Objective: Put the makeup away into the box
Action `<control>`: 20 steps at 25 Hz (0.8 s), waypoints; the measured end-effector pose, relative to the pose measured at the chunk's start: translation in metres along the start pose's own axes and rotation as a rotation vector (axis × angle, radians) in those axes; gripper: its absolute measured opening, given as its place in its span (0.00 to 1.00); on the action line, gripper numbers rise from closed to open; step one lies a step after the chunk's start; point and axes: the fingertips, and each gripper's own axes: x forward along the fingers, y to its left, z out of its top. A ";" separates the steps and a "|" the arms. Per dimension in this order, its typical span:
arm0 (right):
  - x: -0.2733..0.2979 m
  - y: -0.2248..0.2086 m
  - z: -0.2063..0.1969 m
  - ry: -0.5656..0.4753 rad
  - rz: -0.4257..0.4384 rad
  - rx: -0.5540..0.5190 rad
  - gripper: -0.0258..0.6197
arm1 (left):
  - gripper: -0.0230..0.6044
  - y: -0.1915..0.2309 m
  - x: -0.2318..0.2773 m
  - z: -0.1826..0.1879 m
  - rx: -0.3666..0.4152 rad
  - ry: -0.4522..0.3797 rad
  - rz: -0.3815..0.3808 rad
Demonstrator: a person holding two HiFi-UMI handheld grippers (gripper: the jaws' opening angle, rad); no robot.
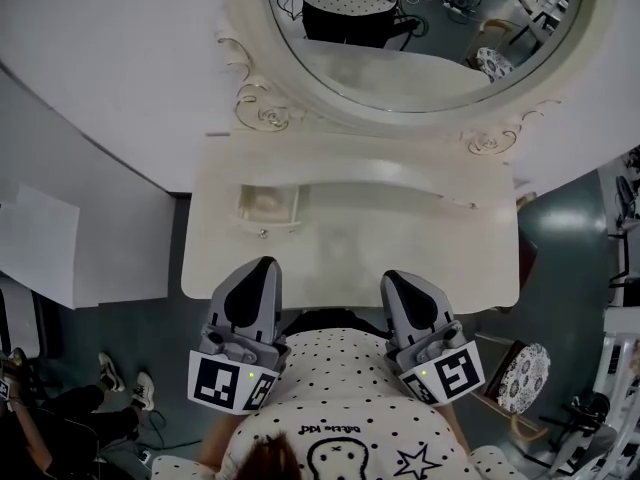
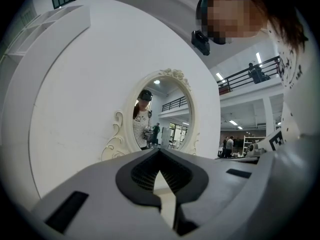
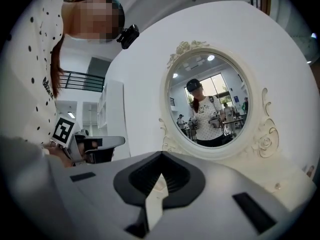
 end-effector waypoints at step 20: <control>0.012 -0.001 -0.003 0.027 0.010 -0.014 0.05 | 0.04 0.001 0.006 0.001 -0.007 -0.007 -0.001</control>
